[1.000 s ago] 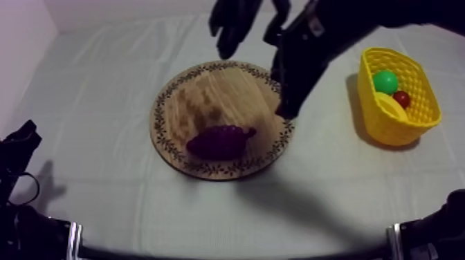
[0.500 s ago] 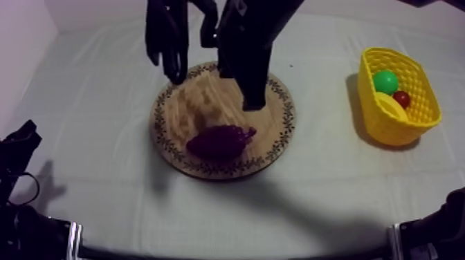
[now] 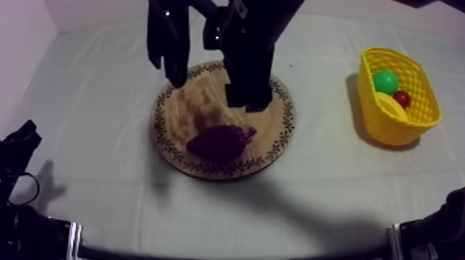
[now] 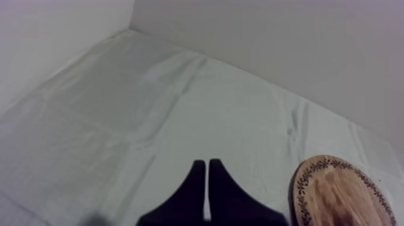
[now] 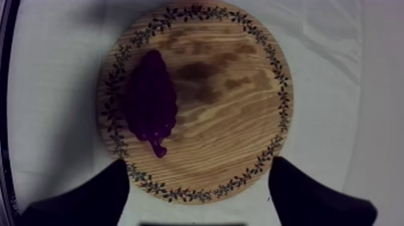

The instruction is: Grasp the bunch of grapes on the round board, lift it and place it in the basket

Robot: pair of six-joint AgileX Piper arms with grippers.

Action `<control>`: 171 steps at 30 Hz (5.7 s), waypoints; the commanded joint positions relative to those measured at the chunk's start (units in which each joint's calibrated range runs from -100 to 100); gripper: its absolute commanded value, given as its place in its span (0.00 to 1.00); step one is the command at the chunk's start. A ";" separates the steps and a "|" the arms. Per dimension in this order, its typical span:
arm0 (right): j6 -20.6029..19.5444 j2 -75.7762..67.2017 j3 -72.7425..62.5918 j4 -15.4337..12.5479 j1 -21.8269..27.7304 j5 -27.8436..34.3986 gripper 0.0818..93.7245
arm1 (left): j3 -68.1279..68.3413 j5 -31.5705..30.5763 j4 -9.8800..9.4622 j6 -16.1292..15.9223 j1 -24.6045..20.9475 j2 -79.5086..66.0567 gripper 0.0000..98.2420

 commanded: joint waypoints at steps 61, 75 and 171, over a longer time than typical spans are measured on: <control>-0.55 28.98 -4.63 -4.29 -0.75 -3.34 0.52 | 0.04 0.03 0.01 -0.01 0.02 0.03 0.00; -0.43 23.78 -4.51 -3.98 0.64 -2.73 0.44 | 0.04 0.03 0.01 -0.01 0.02 0.03 0.00; -12.47 -32.00 44.78 -1.29 39.39 -12.13 0.24 | 0.04 0.03 0.01 -0.01 0.02 0.03 0.00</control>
